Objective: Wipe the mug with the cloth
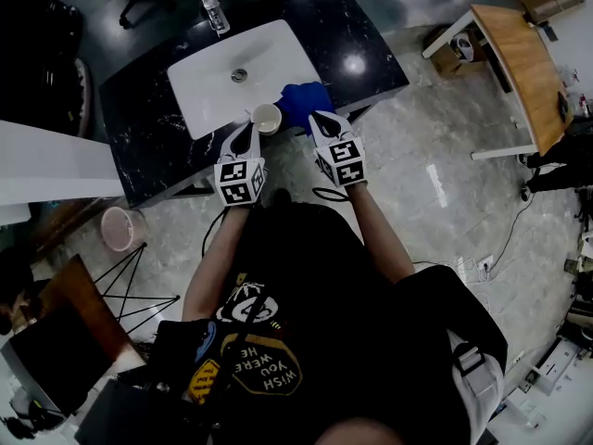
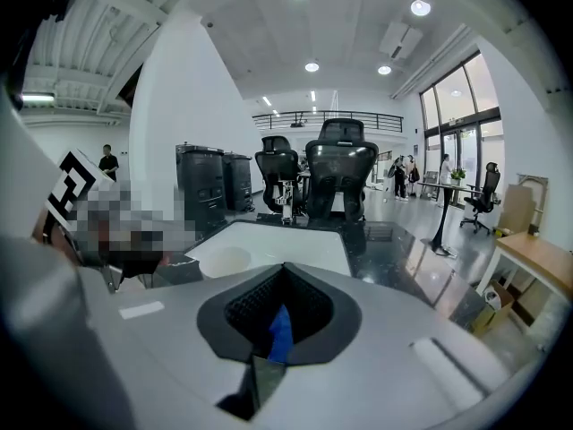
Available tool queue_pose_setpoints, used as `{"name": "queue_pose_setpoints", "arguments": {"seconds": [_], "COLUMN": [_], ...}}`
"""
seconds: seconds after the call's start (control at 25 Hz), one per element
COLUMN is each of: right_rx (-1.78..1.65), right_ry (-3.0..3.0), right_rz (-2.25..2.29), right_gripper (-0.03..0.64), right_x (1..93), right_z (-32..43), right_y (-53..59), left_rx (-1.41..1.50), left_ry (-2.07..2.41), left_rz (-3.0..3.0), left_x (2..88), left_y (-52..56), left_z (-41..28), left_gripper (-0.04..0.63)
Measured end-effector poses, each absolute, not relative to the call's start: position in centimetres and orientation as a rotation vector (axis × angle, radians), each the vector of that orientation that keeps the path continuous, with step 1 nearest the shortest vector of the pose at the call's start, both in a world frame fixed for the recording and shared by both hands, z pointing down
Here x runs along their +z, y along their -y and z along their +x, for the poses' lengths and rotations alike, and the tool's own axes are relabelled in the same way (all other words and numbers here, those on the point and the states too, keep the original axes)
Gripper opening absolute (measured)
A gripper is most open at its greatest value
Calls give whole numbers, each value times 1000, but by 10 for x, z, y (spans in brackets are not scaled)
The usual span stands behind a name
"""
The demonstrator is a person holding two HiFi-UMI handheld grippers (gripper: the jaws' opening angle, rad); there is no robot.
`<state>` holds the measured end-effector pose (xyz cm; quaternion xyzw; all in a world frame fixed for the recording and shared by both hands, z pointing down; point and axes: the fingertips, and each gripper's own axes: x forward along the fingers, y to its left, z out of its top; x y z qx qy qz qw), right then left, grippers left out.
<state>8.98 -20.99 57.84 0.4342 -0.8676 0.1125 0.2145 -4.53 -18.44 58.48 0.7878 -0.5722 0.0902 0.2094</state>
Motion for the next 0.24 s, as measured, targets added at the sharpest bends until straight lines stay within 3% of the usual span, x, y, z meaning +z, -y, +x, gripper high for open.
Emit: {"name": "queue_pose_setpoints", "arguments": {"seconds": [0.24], "right_rx": [324], "right_ry": [2407], "right_rz": [1225], "right_gripper": [0], "right_x": [579], "right_z": [93], "right_y": [204], "left_rx": [271], "left_ry": [1571], "left_rz": [2223], "left_x": [584], "left_y": [181], "left_z": [-37], "left_gripper": [3]}}
